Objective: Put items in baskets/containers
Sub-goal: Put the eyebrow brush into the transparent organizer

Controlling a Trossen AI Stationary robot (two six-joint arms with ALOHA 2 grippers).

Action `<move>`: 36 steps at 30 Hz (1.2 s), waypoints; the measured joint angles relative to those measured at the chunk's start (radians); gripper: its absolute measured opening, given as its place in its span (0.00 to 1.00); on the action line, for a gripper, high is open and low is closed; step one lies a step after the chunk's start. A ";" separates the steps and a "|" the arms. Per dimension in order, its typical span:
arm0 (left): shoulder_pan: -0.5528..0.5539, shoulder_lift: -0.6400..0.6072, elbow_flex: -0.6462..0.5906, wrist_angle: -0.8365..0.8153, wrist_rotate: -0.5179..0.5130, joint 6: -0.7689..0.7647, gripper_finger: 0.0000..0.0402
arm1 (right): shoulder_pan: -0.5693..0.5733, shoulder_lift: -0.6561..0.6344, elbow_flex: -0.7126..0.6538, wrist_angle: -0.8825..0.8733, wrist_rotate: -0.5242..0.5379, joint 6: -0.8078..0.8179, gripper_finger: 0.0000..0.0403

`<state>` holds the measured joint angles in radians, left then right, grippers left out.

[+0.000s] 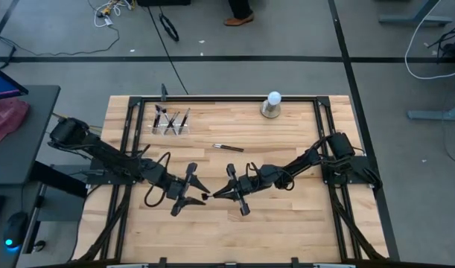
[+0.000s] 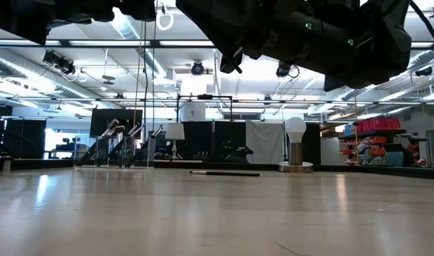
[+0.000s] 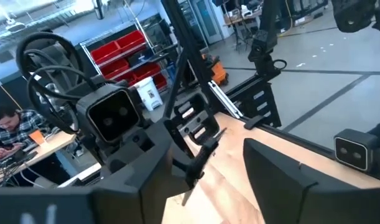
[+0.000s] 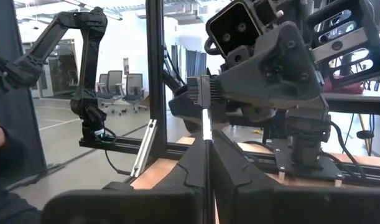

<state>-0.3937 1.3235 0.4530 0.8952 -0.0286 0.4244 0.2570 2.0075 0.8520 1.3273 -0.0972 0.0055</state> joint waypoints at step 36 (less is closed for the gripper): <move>-0.018 -0.041 -0.001 -0.129 -0.039 -0.112 0.05 | -0.029 -0.092 -0.023 -0.314 0.116 0.139 0.28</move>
<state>-0.4116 1.2824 0.4524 0.7661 -0.0681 0.3126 0.2281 1.9155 0.8288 1.0136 0.0192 0.1442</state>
